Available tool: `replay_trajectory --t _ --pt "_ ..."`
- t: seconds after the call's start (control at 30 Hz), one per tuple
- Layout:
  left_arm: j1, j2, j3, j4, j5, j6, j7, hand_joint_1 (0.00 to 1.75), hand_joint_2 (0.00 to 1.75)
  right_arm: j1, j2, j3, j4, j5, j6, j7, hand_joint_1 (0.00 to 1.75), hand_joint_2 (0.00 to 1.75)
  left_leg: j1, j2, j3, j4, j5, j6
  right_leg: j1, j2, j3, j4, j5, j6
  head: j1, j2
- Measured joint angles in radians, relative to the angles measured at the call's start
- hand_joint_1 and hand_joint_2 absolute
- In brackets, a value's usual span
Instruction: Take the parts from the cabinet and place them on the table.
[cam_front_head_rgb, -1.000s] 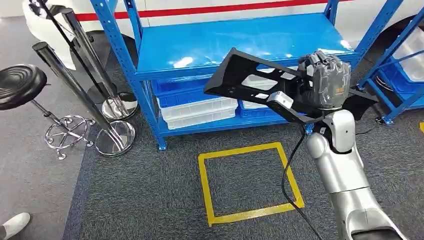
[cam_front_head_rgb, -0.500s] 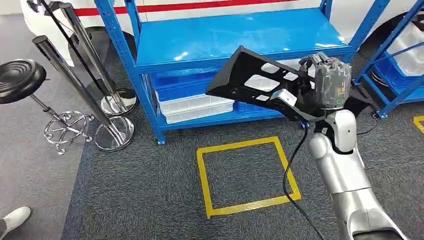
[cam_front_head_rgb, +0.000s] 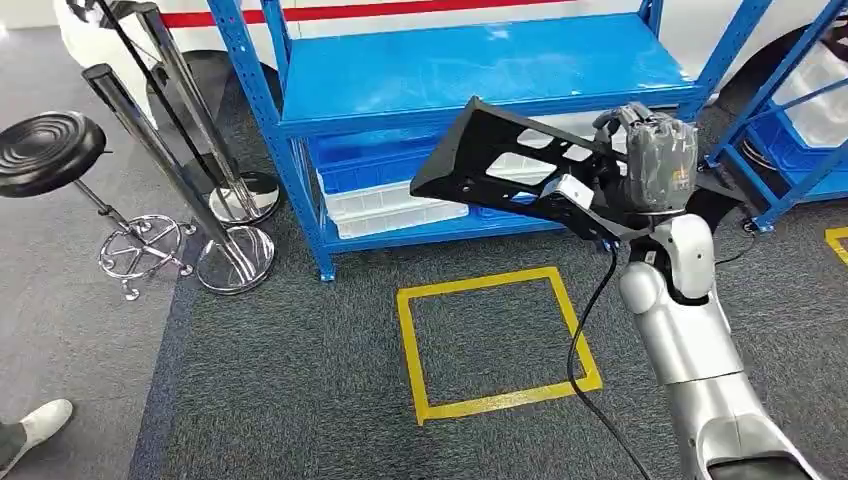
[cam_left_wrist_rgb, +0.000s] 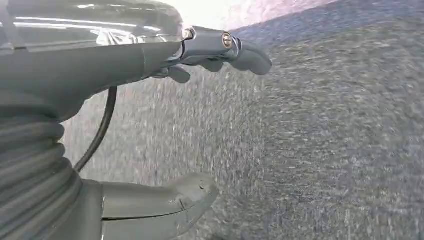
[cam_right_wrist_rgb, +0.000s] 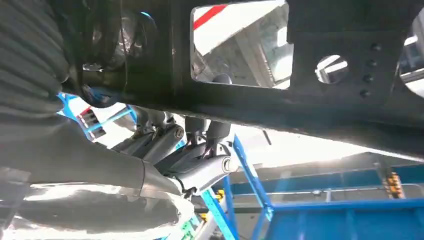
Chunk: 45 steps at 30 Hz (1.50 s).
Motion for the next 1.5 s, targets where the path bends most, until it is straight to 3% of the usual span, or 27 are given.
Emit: replay_trajectory --t 0.03,0.07,0.13,0.2,0.27,0.3,0.33,0.37,0.4,0.53,0.63,0.7,0.77,0.8,0.83,0.87,1.0,1.03,1.07,1.13,1.2,1.27,1.33,1.37,1.4,1.43,1.5 --pt "-0.001 -0.002 0.0 0.0 0.0 0.0 -0.001 0.0 1.75 0.001 -0.005 0.0 0.0 -0.002 0.0 0.0 1.75 1.75 0.013 0.008 0.01 -0.022 0.02 0.001 0.0 0.0 -0.009 0.011 -0.013 -0.001 0.0 0.0" --pt "-0.001 -0.002 0.0 0.0 0.0 0.0 -0.003 0.0 1.75 -0.001 -0.009 0.0 0.0 -0.004 0.0 0.0 1.75 1.75 0.012 0.007 0.006 -0.034 0.034 0.014 0.005 0.003 -0.025 0.042 -0.054 -0.001 0.001 0.0" --pt "0.001 -0.002 0.0 0.0 0.0 -0.001 -0.003 0.0 1.75 -0.001 -0.011 0.0 0.001 -0.005 0.0 0.0 1.75 1.75 0.009 0.007 -0.013 -0.03 0.045 0.009 0.01 0.004 -0.082 0.198 -0.15 -0.002 0.0 0.0" --pt "0.002 -0.002 0.0 0.0 0.0 -0.001 -0.003 0.0 1.75 0.005 -0.012 0.0 0.004 -0.005 0.0 0.001 1.75 1.75 0.006 0.008 -0.034 -0.019 0.052 0.01 0.012 0.004 -0.107 0.29 -0.185 -0.003 0.0 0.0" --pt "0.002 -0.002 0.0 0.0 0.0 -0.001 -0.003 0.0 1.75 0.007 -0.014 0.0 0.006 -0.006 0.0 0.001 1.75 1.75 0.007 0.007 -0.057 0.002 0.053 0.009 0.011 0.004 -0.041 0.21 -0.141 -0.002 0.001 0.0" --pt "0.002 -0.002 0.0 0.0 0.0 -0.001 -0.003 0.0 1.75 0.006 -0.014 0.0 0.006 -0.007 0.0 0.001 1.75 1.75 0.008 0.007 -0.067 0.014 0.052 0.008 0.009 0.002 0.018 0.119 -0.107 -0.001 0.0 0.0" --pt "0.002 -0.002 0.0 0.0 0.0 -0.001 -0.003 0.0 1.75 0.005 -0.015 0.0 0.006 -0.008 0.0 0.001 1.75 1.75 0.008 0.007 -0.077 0.031 0.048 0.002 0.007 0.001 0.064 0.035 -0.103 0.0 0.0 0.0" --pt "0.001 0.0 0.001 0.0 0.0 -0.001 -0.003 0.0 1.75 0.006 -0.016 0.001 0.007 -0.009 0.0 0.001 1.75 1.75 0.001 0.005 -0.088 0.041 0.047 -0.005 0.017 0.004 0.058 0.043 -0.107 -0.007 0.0 0.0" --pt "0.003 0.001 0.001 0.0 0.002 -0.001 -0.003 0.0 1.75 0.008 -0.018 0.001 0.006 -0.011 0.0 0.0 1.75 1.75 0.001 0.004 -0.096 0.052 0.048 -0.007 0.015 0.007 0.052 0.044 -0.1 -0.022 0.0 0.0" --pt "0.008 0.002 0.002 0.0 0.005 0.0 -0.005 0.0 1.75 0.011 -0.019 0.002 0.007 -0.016 0.001 -0.002 1.75 1.75 0.007 0.004 -0.111 0.066 0.042 -0.023 0.014 0.004 0.037 0.044 -0.082 -0.05 0.0 0.0" --pt "0.007 0.002 0.002 0.0 0.006 0.0 -0.006 0.0 1.75 0.012 -0.019 0.003 0.006 -0.019 0.001 -0.002 1.75 1.75 0.011 0.003 -0.174 0.24 -0.089 -0.043 0.012 0.004 0.015 0.043 -0.065 -0.06 0.0 0.0" --pt "0.008 0.002 0.003 0.0 0.007 0.0 -0.006 0.0 1.75 0.014 -0.019 0.003 0.006 -0.021 0.002 -0.002 1.75 1.75 0.012 0.003 -0.211 0.365 -0.146 -0.043 0.016 0.005 -0.002 0.043 -0.053 -0.06 0.0 0.0" --pt "0.008 0.001 0.003 0.0 0.007 -0.001 -0.006 0.0 1.75 0.016 -0.019 0.005 0.006 -0.021 0.002 -0.002 1.75 1.75 0.008 0.002 -0.161 0.309 -0.116 -0.029 0.023 0.005 -0.013 0.043 -0.042 -0.061 0.0 0.0" --pt "0.008 0.001 0.003 0.0 0.007 -0.001 -0.006 0.0 1.75 0.016 -0.019 0.005 0.006 -0.021 0.001 -0.002 1.75 1.75 0.004 0.002 -0.1 0.219 -0.079 -0.012 0.03 0.006 -0.014 0.043 -0.038 -0.062 0.0 0.0" --pt "0.007 0.001 0.003 0.0 0.007 -0.001 -0.006 0.0 1.75 0.014 -0.019 0.005 0.004 -0.021 0.001 -0.002 1.75 1.75 -0.007 0.0 -0.036 0.122 -0.044 0.01 0.034 0.006 -0.014 0.041 -0.035 -0.063 0.0 0.0" --pt "0.005 0.011 0.003 -0.002 0.007 0.0 -0.006 0.0 1.75 0.014 -0.019 0.005 0.003 -0.021 0.001 -0.002 1.75 1.75 -0.025 -0.001 0.006 0.043 -0.041 0.046 0.026 0.002 -0.014 0.039 -0.03 -0.065 0.001 0.0" --pt "0.004 0.018 0.005 -0.005 0.007 0.001 -0.008 0.0 1.75 0.02 -0.019 0.006 0.004 -0.021 0.002 -0.002 1.75 1.75 -0.035 0.007 0.007 0.007 -0.014 0.058 0.01 -0.001 -0.014 0.015 0.002 -0.036 -0.001 0.0" --pt "0.004 0.018 0.007 -0.005 0.008 0.001 -0.008 0.0 1.75 0.021 -0.019 0.006 0.0 -0.022 0.002 -0.003 1.75 1.75 -0.029 0.008 0.019 -0.034 0.016 0.065 0.021 0.001 -0.014 0.004 0.009 -0.033 -0.001 0.0" --pt "0.003 0.018 0.008 -0.005 0.007 0.0 -0.008 0.0 1.75 0.019 -0.02 0.005 0.001 -0.022 0.002 -0.003 1.75 1.75 -0.023 0.012 0.025 -0.051 0.035 0.055 0.02 0.002 -0.021 0.019 -0.013 -0.034 0.0 0.0" --pt "0.003 0.016 0.008 -0.005 0.007 -0.002 -0.008 0.0 1.75 0.013 -0.024 0.005 0.001 -0.022 0.002 -0.003 1.75 1.75 -0.015 0.013 0.008 -0.061 0.057 0.045 0.02 0.006 -0.067 0.143 -0.112 -0.025 0.0 0.0" --pt "0.004 0.011 0.009 -0.004 0.007 -0.002 -0.008 0.0 1.75 0.019 -0.024 0.005 0.003 -0.023 0.002 -0.003 1.75 1.75 -0.011 0.014 -0.018 -0.044 0.063 0.035 0.013 0.006 -0.109 0.274 -0.173 -0.012 0.0 0.0" --pt "0.006 0.005 0.009 -0.004 0.007 -0.002 -0.007 0.0 1.75 0.022 -0.024 0.005 0.006 -0.024 0.002 -0.003 1.75 1.75 -0.004 0.014 -0.047 -0.017 0.065 0.03 0.004 0.004 -0.078 0.254 -0.156 0.001 0.0 0.0" --pt "0.006 0.002 0.009 -0.004 0.007 -0.002 -0.007 0.0 1.75 0.019 -0.025 0.005 0.006 -0.024 0.002 -0.003 1.75 1.75 0.007 0.014 -0.079 0.023 0.058 0.016 -0.008 0.001 0.03 0.093 -0.098 0.018 0.0 0.0" --pt "0.005 0.003 0.009 -0.004 0.007 -0.002 -0.007 0.0 1.75 0.019 -0.025 0.005 0.006 -0.025 0.002 -0.003 1.75 1.75 0.011 0.014 -0.096 0.046 0.052 0.006 -0.006 0.002 0.049 0.05 -0.118 0.017 0.0 0.0" --pt "0.005 0.007 0.009 -0.005 0.007 -0.002 -0.007 0.0 1.75 0.02 -0.025 0.005 0.007 -0.025 0.003 -0.003 1.75 1.75 0.004 0.012 -0.108 0.065 0.048 -0.005 -0.003 0.007 0.039 0.054 -0.105 0.014 0.001 0.0" --pt "0.006 0.006 0.009 -0.005 0.008 -0.002 -0.007 0.0 1.75 0.021 -0.029 0.005 0.006 -0.026 0.003 -0.005 1.75 1.75 0.005 0.009 -0.114 0.068 0.049 -0.007 0.001 0.01 0.034 0.068 -0.104 -0.014 -0.001 0.0" --pt "0.01 0.006 0.01 -0.005 0.007 -0.002 -0.007 0.0 1.75 0.025 -0.03 0.005 0.006 -0.029 0.008 -0.006 1.75 1.75 0.005 0.009 -0.117 0.07 0.056 -0.018 0.005 0.009 0.026 0.069 -0.098 -0.027 0.0 0.0"
